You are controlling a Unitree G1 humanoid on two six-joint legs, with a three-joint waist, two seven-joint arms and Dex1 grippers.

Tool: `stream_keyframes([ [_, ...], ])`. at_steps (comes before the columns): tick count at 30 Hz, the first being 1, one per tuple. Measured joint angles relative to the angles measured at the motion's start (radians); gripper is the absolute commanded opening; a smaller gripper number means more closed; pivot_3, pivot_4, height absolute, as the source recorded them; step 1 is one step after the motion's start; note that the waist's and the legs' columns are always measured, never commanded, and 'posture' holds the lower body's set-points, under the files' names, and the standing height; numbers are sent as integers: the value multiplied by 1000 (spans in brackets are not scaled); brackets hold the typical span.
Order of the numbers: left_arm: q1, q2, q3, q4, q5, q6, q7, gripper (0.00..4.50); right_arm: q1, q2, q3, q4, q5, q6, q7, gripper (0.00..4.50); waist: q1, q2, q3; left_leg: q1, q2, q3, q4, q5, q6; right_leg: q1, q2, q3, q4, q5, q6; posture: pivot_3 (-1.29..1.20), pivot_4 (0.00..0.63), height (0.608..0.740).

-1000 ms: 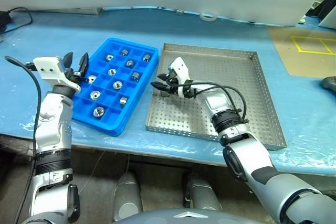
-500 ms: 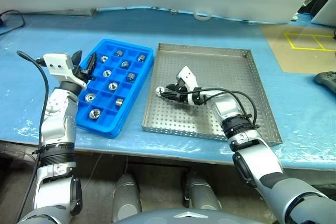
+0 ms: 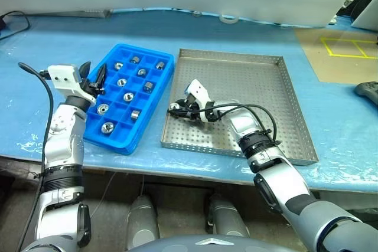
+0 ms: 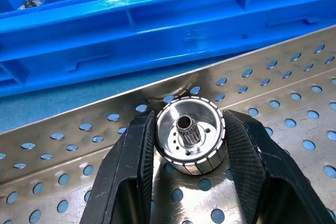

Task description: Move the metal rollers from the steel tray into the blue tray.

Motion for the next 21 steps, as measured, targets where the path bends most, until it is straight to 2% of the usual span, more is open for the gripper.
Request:
stream_keyframes([
  [4, 30, 0, 34, -48, -10, 1, 34, 2526, -42, 9, -73, 41, 60, 21, 10, 1631, 1, 0, 0, -1, 0, 0, 0, 0, 0, -1, 0, 0, 0, 0, 0, -109, 150, 740],
  [9, 65, -1, 146, -125, -57, 4, 116, 2526, -182, 54, -158, 83, 135, 11, 33, 1612, 0, -1, 1, 0, 1, 0, -1, 1, -1, -2, 2, -1, 2, 0, 0, -30, 150, 740],
  [14, 148, -7, 201, -201, -65, 4, 174, 2526, -240, 178, -152, 119, 163, -2, 76, 1612, 21, -1, 1, -1, 1, -1, -5, 1, -2, -3, 2, -2, 0, -1, -2, 83, 150, 740],
  [18, 198, -38, 240, -277, -87, 4, 225, 2526, -244, 259, -89, 102, 165, 5, 126, 1612, 48, -1, 1, -3, 2, -2, -7, 1, -2, -3, 1, -3, -3, -1, -2, 157, 150, 740],
  [21, 275, -47, 254, -348, -83, 4, 254, 2526, -281, 267, -78, 178, 138, -67, 50, 1612, 76, -2, 1, -3, 0, -3, -8, 1, -3, -2, -1, -4, -3, -2, -1, 241, 150, 740],
])
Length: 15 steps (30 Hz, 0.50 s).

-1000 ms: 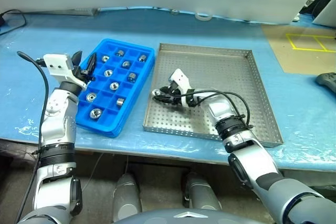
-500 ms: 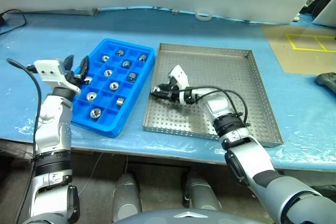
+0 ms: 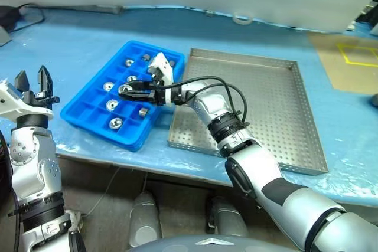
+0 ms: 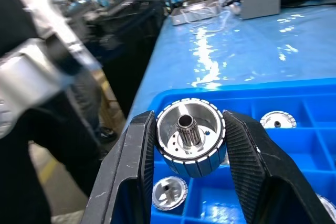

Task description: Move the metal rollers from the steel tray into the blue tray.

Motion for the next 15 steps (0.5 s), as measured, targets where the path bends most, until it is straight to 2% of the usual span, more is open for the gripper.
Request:
stream_keyframes([
  [8, 202, -57, 54, -215, 15, 7, 99, 2526, -124, 20, -29, 248, -23, -164, -160, 1612, 45, -2, 0, -1, 0, -5, -4, 0, -1, 0, 0, -2, -2, -1, 1, 447, 150, 740],
  [15, 383, -133, 75, -372, 34, 20, 149, 2526, -126, 23, -24, 335, -35, -187, -129, 1612, 95, -2, 0, -11, 0, -16, -6, 0, -2, -2, 1, -9, -8, -2, 1, 597, 150, 740],
])
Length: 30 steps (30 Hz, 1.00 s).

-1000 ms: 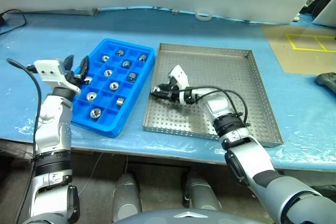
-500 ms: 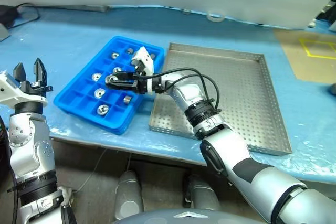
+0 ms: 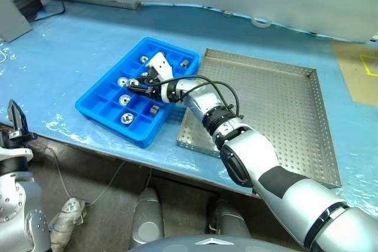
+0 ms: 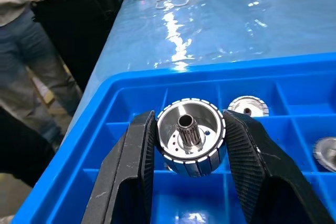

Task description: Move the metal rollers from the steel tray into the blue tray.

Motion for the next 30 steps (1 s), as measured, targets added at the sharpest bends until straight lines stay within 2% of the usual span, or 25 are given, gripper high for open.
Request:
stream_keyframes([
  [7, 118, -77, 48, -111, 0, 0, 38, 2526, -2, 3, 27, 27, -23, -28, -50, 1612, 78, 1, 1, -7, 0, -8, 0, 1, -2, 0, 0, -10, 0, -2, -2, 698, 150, 740],
  [13, 204, -142, 51, -176, 10, -4, 46, 2526, -6, 5, 27, 69, -28, -28, -127, 1612, 162, 2, 1, -6, -1, -13, 0, 1, -2, 1, 0, -9, 0, -7, 6, 751, 150, 740],
  [21, 264, -185, 56, -213, 13, -26, 50, 2526, -45, 8, 9, 111, -38, -28, -320, 1612, 265, 6, 3, -6, -2, -22, 0, 0, -4, 1, 1, -9, 1, -7, 7, 777, 150, 740],
  [27, 256, -180, 53, -212, 21, -31, 44, 2526, -49, 9, -15, 133, -38, -18, -359, 1612, 295, 7, 4, -6, -2, -30, 0, 1, -7, 2, 6, -8, 2, -7, 7, 743, 150, 740],
  [28, 250, -176, 53, -212, 22, -31, 44, 2526, -49, 9, -21, 135, -37, -10, -350, 2350, 297, 7, 4, -6, -2, -32, 0, 1, -9, 2, 7, -8, 2, -7, 7, 731, 150, 740],
  [30, 234, -164, 53, -208, 22, -30, 42, 2526, -49, 9, -25, 136, -36, -2, -332, 2919, 298, 8, 4, -6, -1, -34, 0, 2, -11, 2, 10, -8, 4, -7, 7, 717, 150, 740],
])
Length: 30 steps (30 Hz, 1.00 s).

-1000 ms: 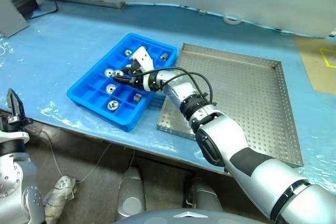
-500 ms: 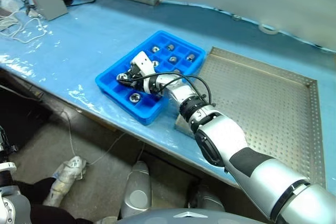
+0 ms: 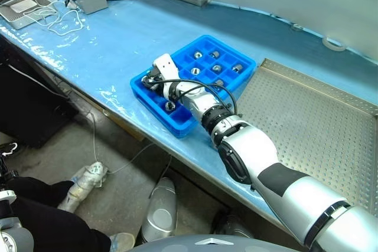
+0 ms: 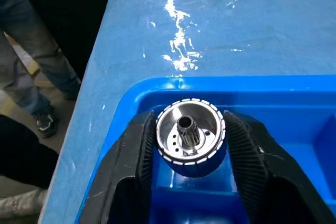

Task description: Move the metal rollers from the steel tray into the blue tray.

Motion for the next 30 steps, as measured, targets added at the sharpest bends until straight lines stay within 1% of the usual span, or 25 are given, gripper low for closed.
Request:
stream_keyframes([
  [2, -18, 21, 0, 4, 0, 1, -2, 2526, 0, 0, -2, 0, 0, 1, 12, 3548, -2, 0, 0, 1, 0, -1, 0, 0, -1, -1, 1, 1, 2, 0, 0, 671, 150, 740],
  [6, -107, 81, -13, 53, -5, 16, -19, 2526, -7, 0, -42, -1, 20, -2, 56, 3548, -8, 6, 3, 5, -1, -1, 0, 0, -2, -1, 2, 5, 8, 0, -1, 526, 150, 740],
  [8, -172, 119, -53, 97, -4, 35, -41, 2526, -19, 0, -59, -4, 32, -11, 78, 3548, -16, 10, 5, 8, -1, 0, 0, 0, -2, -1, 2, 7, 11, 0, -1, 422, 150, 740],
  [10, -258, 166, -118, 161, 0, 58, -79, 2526, -31, -2, -78, -21, 42, -19, 105, 3548, -34, 14, 7, 11, -2, 1, 0, 0, -2, -2, 3, 9, 12, 0, -1, 307, 150, 740],
  [13, -446, 251, -209, 315, 2, 86, -155, 2526, -50, -9, -104, -71, 61, -22, 166, 3548, -89, 16, 9, 15, -4, 1, 0, 0, -2, -1, 3, 11, 13, 0, -1, 155, 150, 740],
  [15, -567, 290, -254, 430, 3, 90, -207, 2526, -58, -23, -127, -122, 84, -13, 200, 3548, -144, 15, 9, 14, -6, 2, 1, 0, -3, -1, 3, 14, 13, 0, 0, 29, 150, 740],
  [16, -620, 297, -280, 482, 4, 89, -232, 2526, -60, -33, -139, -152, 95, -6, 212, 3548, -178, 14, 9, 14, -8, 2, 3, 1, -3, 1, 3, 16, 13, 1, 0, 29, 150, 740],
  [17, -658, 299, -299, 518, 4, 88, -250, 2526, -61, -45, -147, -181, 99, 1, 219, 3548, -205, 13, 8, 11, -9, 2, 5, 1, -4, 2, 3, 17, 14, 2, 0, -36, 150, 740],
  [18, -705, 300, -329, 570, 4, 85, -278, 2526, -54, -73, -152, -218, 99, 8, 222, 3548, -236, 10, 6, 9, -12, 3, 8, 4, -9, 2, 2, 17, 14, 8, 0, -116, 150, 740],
  [19, -755, 299, -357, 632, 5, 81, -309, 2526, -34, -109, -155, -265, 95, 9, 214, 3548, -263, 7, 4, 7, -12, 2, 10, 5, -9, 2, 2, 17, 15, 11, -1, -216, 150, 740],
  [20, -788, 299, -372, 676, 6, 77, -332, 2526, -15, -136, -155, -299, 91, 10, 203, 3548, -285, 5, 3, 6, -12, 2, 10, 6, -11, 1, 2, 17, 15, 13, -3, -247, 150, 740],
  [21, -842, 296, -400, 753, 8, 71, -367, 2526, 26, -181, -157, -361, 85, 14, 184, 3548, -309, 3, 2, 4, -12, 2, 11, 9, -14, 2, 2, 16, 15, 16, -8, -275, 150, 740],
  [22, -889, 293, -422, 820, 11, 65, -400, 2526, 64, -220, -163, -413, 80, 26, 162, 3548, -334, 2, 1, 2, -12, 2, 13, 13, -14, 1, 3, 16, 14, 17, -6, -338, 150, 740],
  [26, -1018, 261, -497, 1007, 31, 28, -493, 2526, 202, -312, -187, -567, 74, 96, 88, 3548, -441, 0, 0, -2, -13, 3, 17, 10, -6, -1, 3, 17, 13, 19, -4, -473, 150, 740],
  [30, -1145, 237, -566, 1169, 53, -13, -601, 2526, 388, -381, -196, -762, 53, 170, -1, 3548, -505, 0, 0, 0, -10, 6, 16, 8, -1, -1, 5, 18, 12, 18, -5, -523, 150, 740],
])
